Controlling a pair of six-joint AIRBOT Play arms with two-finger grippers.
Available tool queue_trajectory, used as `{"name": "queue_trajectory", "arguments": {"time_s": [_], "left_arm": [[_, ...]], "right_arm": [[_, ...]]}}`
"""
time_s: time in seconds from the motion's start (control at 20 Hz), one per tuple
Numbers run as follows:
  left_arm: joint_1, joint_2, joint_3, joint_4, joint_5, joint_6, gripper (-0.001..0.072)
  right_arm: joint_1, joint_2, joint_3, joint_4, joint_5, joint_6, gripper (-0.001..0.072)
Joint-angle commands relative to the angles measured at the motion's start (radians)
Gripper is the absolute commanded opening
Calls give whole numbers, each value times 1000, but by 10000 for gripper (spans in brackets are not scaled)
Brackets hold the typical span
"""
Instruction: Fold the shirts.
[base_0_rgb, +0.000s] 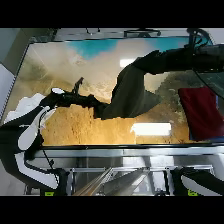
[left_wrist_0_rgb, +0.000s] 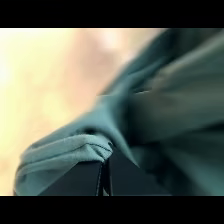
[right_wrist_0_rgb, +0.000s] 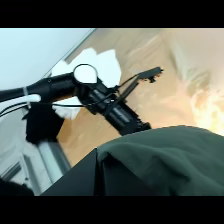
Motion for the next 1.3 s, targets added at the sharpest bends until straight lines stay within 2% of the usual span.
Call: {"name": "queue_trajectory", "arguments": {"time_s": [0.0, 0.15, 0.25, 0.45, 0.55, 0.7, 0.8, 0.9, 1.1, 1.25], "left_arm": [[61, 128, 183, -3, -159, -52, 0], [177, 322, 417, -2, -235, -150, 0], [248, 443, 605, -2, -246, -181, 3], [319, 621, 937, 72, -157, -187, 20], [334, 708, 913, 173, -69, -193, 21], [335, 767, 687, 220, -67, -193, 21], [321, 721, 547, 219, -101, -190, 21], [269, 623, 442, 221, -130, -144, 22], [146, 322, 303, 222, -105, -78, 19], [102, 28, 299, 221, -78, -76, 19]], "right_arm": [[-84, 76, 1, 8, -93, 0, 19], [-193, 212, 2, 32, -117, 0, 19], [-248, 321, 2, 32, -115, -27, 20], [-281, 513, 2, -14, -143, -84, 19], [-286, 560, 2, -123, -166, -64, 20], [-285, 504, -7, -269, -81, 79, 19], [-283, 409, -52, -272, 13, 135, 19], [-282, 303, -149, -271, 72, 164, 19], [-253, 86, -418, -271, 28, 148, 20], [-232, -117, -549, -272, -97, 101, 20]]}}
